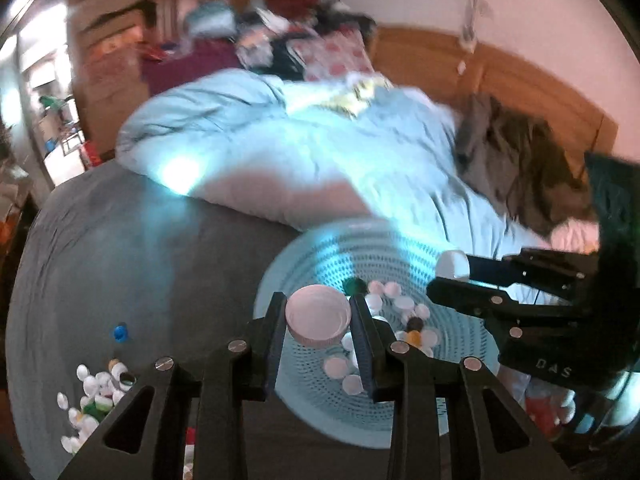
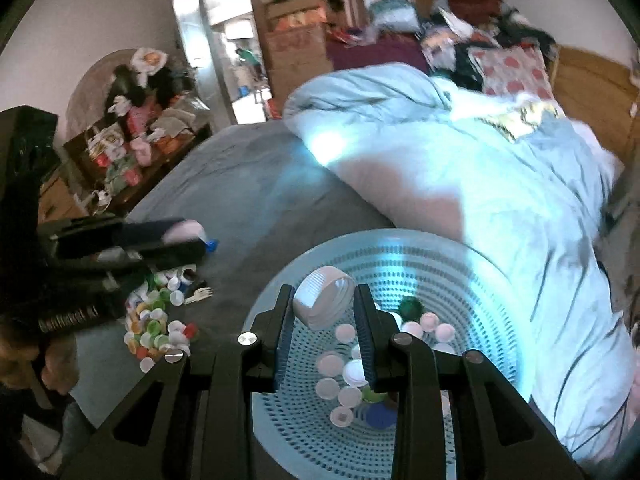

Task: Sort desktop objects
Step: 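Carry both white caps over the blue basket and open both grippers, then grasp a yellow printed cap with the left gripper while the right gripper grasps a white cap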

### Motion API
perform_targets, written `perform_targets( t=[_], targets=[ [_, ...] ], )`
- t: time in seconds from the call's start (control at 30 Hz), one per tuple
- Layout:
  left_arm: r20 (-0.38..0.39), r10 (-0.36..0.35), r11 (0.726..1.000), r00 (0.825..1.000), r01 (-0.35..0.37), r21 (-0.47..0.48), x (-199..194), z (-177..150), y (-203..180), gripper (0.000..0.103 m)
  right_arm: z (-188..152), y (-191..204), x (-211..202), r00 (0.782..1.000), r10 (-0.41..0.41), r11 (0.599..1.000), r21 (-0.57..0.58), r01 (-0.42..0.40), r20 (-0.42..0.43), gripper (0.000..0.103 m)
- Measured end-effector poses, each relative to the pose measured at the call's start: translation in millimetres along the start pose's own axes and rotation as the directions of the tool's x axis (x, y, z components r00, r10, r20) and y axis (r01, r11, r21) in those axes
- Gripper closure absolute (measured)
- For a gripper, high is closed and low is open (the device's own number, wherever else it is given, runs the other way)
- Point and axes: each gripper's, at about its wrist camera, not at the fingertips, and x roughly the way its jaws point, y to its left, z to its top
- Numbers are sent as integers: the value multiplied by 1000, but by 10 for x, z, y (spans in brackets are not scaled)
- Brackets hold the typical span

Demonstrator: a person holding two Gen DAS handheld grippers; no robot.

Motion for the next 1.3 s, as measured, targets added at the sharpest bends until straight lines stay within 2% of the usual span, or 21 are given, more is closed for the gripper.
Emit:
perform_targets(
  t=[0.17, 0.4, 0.53, 0.6, 0.63, 0.67, 0.7, 0.8, 0.87, 0.9, 0.97, 1.03, 1.17, 1.23, 1.3],
  targets=[
    [-74, 3, 999, 997, 0, 38, 258, 85, -229, 70, -34, -87, 28, 1000, -4, 1000, 11, 4, -24, 77],
    [-82, 12, 999, 997, -8, 53, 349, 116, -346, 70, -99, -142, 29, 1000, 2, 1000, 8, -1, -28, 77],
    [-66, 31, 999, 997, -29, 29, 374, 134, -298, 69, -105, -174, 23, 1000, -16, 1000, 10, 16, -20, 77],
    [-59, 33, 999, 998, -32, 16, 368, 118, -255, 39, -100, -225, -4, 999, -39, 999, 26, 39, -2, 70],
    [-38, 56, 998, 998, -55, 12, 334, 105, -219, 17, -100, -246, -22, 999, -36, 999, 36, 36, 5, 59],
    [-13, 81, 997, 997, -81, 8, 298, 95, -192, 13, -102, -259, -52, 999, -40, 998, 42, 39, 16, 53],
    [7, 84, 997, 996, -84, 3, 260, 81, -171, 13, -101, -258, -83, 999, -47, 998, 40, 46, 24, 53],
    [24, 64, 998, 998, -63, -22, 172, 40, -96, 13, -94, -204, -150, 998, -49, 998, 28, 48, 42, 50],
    [68, 61, 998, 996, -60, -10, 37, -47, -74, 13, -132, -130, -229, 996, -39, 999, 16, 38, 77, 47],
    [95, 68, 998, 993, -68, -7, -60, -137, -62, 12, -178, -80, -261, 995, -24, 1000, 14, 23, 95, 44],
    [139, 93, 996, 986, -93, -8, -214, -349, -22, 5, -347, 55, -297, 993, 6, 1000, 8, -7, 117, 27],
    [165, 150, 989, 975, -147, -27, -339, -658, 125, 1, -594, 207, -246, 993, 31, 999, -15, -30, 112, 21],
    [144, 244, 963, 959, -223, -149, -473, -1393, 688, 1, -1227, 560, -28, 994, 97, 994, -53, -94, 47, 21],
    [116, 285, 930, 951, -246, -272, -556, -1881, 1133, 2, -1605, 750, 113, 992, 123, 990, -71, -123, -2, 21],
    [76, 321, 897, 944, -277, -345, -606, -2345, 1496, 6, -1917, 895, 275, 987, 153, 984, -81, -158, -57, 21]
  ],
)
